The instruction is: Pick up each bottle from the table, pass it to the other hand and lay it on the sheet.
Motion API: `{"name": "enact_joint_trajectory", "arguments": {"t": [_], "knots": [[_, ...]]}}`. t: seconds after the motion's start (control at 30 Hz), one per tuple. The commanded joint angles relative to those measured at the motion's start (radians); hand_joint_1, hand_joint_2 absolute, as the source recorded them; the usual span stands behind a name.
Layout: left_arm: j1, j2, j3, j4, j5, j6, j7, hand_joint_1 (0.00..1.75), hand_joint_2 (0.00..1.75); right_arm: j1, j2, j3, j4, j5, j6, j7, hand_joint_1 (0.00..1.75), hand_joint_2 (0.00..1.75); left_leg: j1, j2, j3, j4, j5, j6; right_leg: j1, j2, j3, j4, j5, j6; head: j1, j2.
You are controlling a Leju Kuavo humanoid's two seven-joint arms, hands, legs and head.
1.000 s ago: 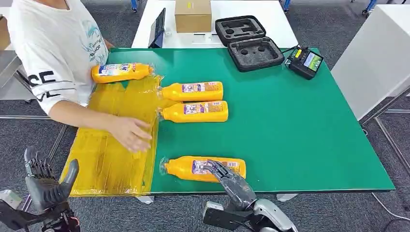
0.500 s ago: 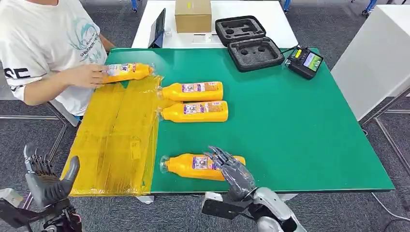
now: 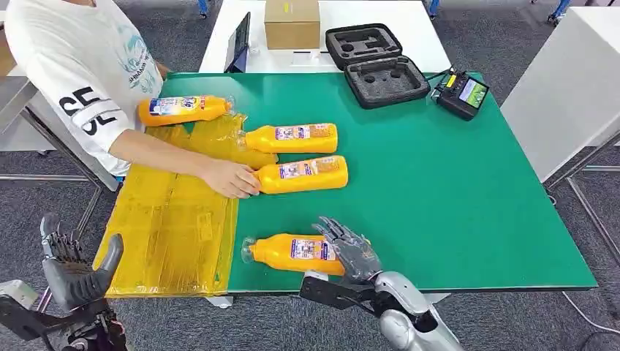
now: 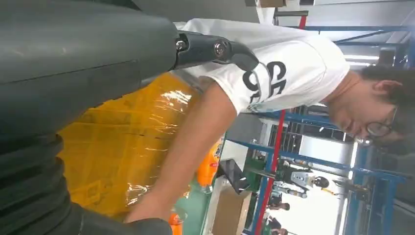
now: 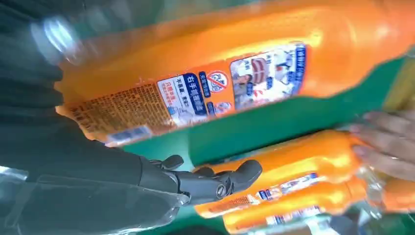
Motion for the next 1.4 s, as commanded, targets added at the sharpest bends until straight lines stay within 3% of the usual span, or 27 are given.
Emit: {"name": "enact_joint_trajectory", "arguments": {"t": [0.03,0.27,0.33,0.37,0.4,0.43,0.5,0.73,0.93,0.97,1.0,1.03,1.07,1.17,1.33,1.4], "knots": [[-0.027,-0.002,-0.006,0.048,0.013,0.008,0.023,0.00,1.75,-0.044,0.036,-0.031,0.148,0.003,0.027,0.032,0.00,1.75,0.000,0.000,0.004,-0.001,-0.001,-0.001,0.000,0.001,0.004,-0.001,-0.001,-0.001,0.000,0.000],[-0.012,-0.003,0.001,0.033,0.033,0.010,0.037,0.00,1.75,-0.088,0.043,-0.054,0.258,0.001,0.074,0.062,0.00,1.75,0.000,0.000,0.005,-0.001,-0.001,-0.001,0.000,0.001,0.005,-0.002,-0.001,0.000,0.000,0.000],[-0.014,-0.003,0.000,0.036,0.032,0.013,0.038,0.00,1.75,-0.094,0.036,-0.051,0.276,0.009,0.084,0.070,0.09,1.75,0.001,0.000,0.007,-0.002,-0.002,-0.001,0.000,0.001,0.007,-0.002,-0.001,-0.001,0.000,0.000],[-0.016,-0.001,-0.002,0.040,0.034,0.008,0.042,0.00,1.75,-0.099,0.036,-0.053,0.288,0.005,0.086,0.068,0.51,1.75,0.000,-0.001,0.005,-0.001,-0.001,-0.001,0.000,0.000,0.005,-0.002,-0.001,0.000,0.000,0.000],[-0.020,-0.003,0.000,0.046,0.035,0.009,0.044,0.00,1.75,-0.104,0.035,-0.057,0.301,-0.003,0.096,0.068,1.40,1.75,0.001,-0.001,0.007,-0.002,-0.002,-0.001,0.000,0.000,0.008,-0.002,-0.001,-0.001,0.000,0.000],[-0.021,-0.003,0.000,0.046,0.035,0.010,0.044,0.00,1.75,-0.104,0.033,-0.058,0.301,-0.004,0.096,0.068,1.40,1.75,0.001,0.000,0.007,-0.002,-0.001,-0.001,0.000,0.001,0.007,-0.002,-0.001,-0.001,0.000,0.000],[-0.031,-0.001,-0.002,0.059,0.039,0.006,0.049,0.00,1.75,-0.095,0.031,-0.065,0.297,-0.007,0.116,0.070,1.73,1.75,0.001,-0.002,0.010,-0.002,-0.002,-0.001,0.000,0.000,0.009,-0.003,-0.002,-0.001,0.000,0.000],[-0.039,-0.002,0.001,0.064,0.050,0.001,0.057,0.00,1.75,-0.106,0.010,-0.039,0.325,0.005,0.163,0.073,1.75,1.75,0.001,-0.004,0.013,-0.002,-0.001,-0.001,0.001,-0.002,0.012,-0.003,-0.002,-0.001,0.000,0.000],[-0.060,0.003,0.003,0.088,0.061,-0.010,0.066,0.00,1.75,-0.150,-0.001,-0.025,0.382,-0.079,0.230,-0.035,1.75,1.75,0.001,-0.003,0.015,-0.002,-0.001,-0.001,0.001,-0.002,0.014,-0.004,-0.001,-0.001,0.000,0.000],[-0.060,0.002,0.003,0.090,0.063,-0.012,0.066,0.00,1.75,-0.145,0.008,-0.035,0.370,-0.108,0.227,-0.066,1.75,1.75,0.001,-0.002,0.015,-0.002,-0.001,-0.001,0.000,-0.001,0.013,-0.003,-0.001,-0.001,0.000,0.000],[-0.062,0.001,0.003,0.092,0.064,-0.012,0.064,0.00,1.75,-0.137,0.021,-0.049,0.335,-0.169,0.212,-0.167,1.75,1.75,0.001,-0.003,0.017,-0.003,-0.001,-0.001,0.001,-0.002,0.015,-0.004,-0.001,-0.001,0.000,0.000],[-0.062,0.000,0.002,0.093,0.064,-0.012,0.064,0.00,1.75,-0.139,0.024,-0.047,0.334,-0.167,0.212,-0.164,1.75,1.75,0.001,-0.002,0.017,-0.002,-0.001,-0.001,0.001,-0.001,0.015,-0.003,-0.001,-0.001,0.000,0.000],[-0.066,-0.003,0.003,0.097,0.070,-0.014,0.059,0.00,1.75,-0.125,0.044,-0.069,0.286,-0.229,0.187,-0.282,1.75,1.75,0.000,-0.001,0.017,-0.001,-0.002,0.000,0.000,0.000,0.015,-0.002,-0.001,-0.001,0.000,0.000],[-0.078,-0.010,-0.002,0.117,0.079,-0.007,0.042,0.00,1.75,-0.087,0.104,-0.131,0.138,-0.389,0.145,-0.500,1.75,1.75,0.001,-0.002,0.017,-0.002,-0.002,-0.001,0.001,-0.001,0.016,-0.002,-0.001,-0.001,0.000,0.000],[-0.049,-0.030,0.008,0.125,0.118,-0.004,0.016,0.00,1.75,-0.045,0.173,-0.157,0.014,-0.507,0.055,-0.563,1.75,1.75,0.000,0.002,0.012,-0.001,-0.002,-0.001,0.000,0.004,0.010,0.000,-0.001,-0.002,-0.001,0.000],[-0.051,-0.036,0.005,0.115,0.124,-0.001,0.018,0.00,1.75,-0.019,0.217,-0.184,-0.048,-0.528,-0.039,-0.595,1.75,1.75,0.001,0.001,0.012,-0.001,-0.002,-0.001,0.000,0.003,0.010,0.000,-0.001,-0.001,-0.001,0.000]]}}
